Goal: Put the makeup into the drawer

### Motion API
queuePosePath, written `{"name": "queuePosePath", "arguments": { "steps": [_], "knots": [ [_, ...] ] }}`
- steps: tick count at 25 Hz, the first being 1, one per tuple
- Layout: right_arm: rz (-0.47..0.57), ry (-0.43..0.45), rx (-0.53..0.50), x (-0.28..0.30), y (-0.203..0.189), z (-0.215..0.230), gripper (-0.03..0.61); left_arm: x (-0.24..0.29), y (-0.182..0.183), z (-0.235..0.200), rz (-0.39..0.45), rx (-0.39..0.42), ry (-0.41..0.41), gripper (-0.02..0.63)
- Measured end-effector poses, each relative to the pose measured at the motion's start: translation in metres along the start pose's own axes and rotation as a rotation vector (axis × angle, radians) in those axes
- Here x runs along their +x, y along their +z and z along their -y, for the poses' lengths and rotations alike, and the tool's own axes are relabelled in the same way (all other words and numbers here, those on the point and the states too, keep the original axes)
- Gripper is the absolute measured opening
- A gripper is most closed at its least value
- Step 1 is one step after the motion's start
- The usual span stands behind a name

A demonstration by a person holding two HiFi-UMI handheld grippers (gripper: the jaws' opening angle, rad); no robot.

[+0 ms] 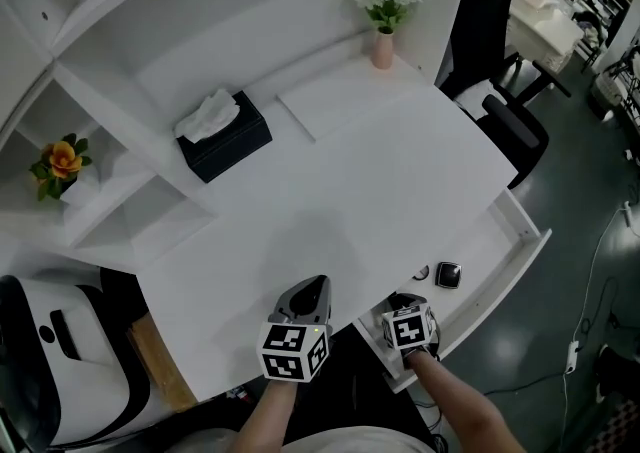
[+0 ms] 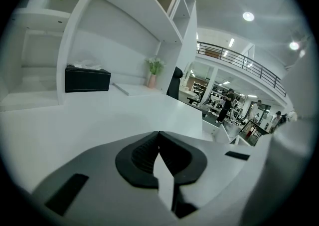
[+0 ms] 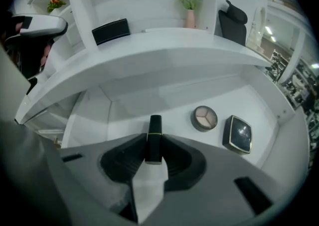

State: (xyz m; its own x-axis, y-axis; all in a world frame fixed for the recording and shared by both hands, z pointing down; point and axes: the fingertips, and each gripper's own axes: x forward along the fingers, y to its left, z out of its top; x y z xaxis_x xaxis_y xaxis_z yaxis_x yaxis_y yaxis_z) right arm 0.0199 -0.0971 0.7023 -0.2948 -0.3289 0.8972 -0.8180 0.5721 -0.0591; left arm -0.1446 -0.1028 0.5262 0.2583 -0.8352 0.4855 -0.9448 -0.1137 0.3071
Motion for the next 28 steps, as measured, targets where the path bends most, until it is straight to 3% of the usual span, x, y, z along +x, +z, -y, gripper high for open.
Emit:
{"name": "queuePosePath", "arguments": {
  "steps": [28],
  "knots": [
    [-0.024,-0.008,-0.031,0.009,-0.010,0.003,0.103,0.006,0.003,-0.003,-0.004,-0.006,0.019,0.003]
  ]
}}
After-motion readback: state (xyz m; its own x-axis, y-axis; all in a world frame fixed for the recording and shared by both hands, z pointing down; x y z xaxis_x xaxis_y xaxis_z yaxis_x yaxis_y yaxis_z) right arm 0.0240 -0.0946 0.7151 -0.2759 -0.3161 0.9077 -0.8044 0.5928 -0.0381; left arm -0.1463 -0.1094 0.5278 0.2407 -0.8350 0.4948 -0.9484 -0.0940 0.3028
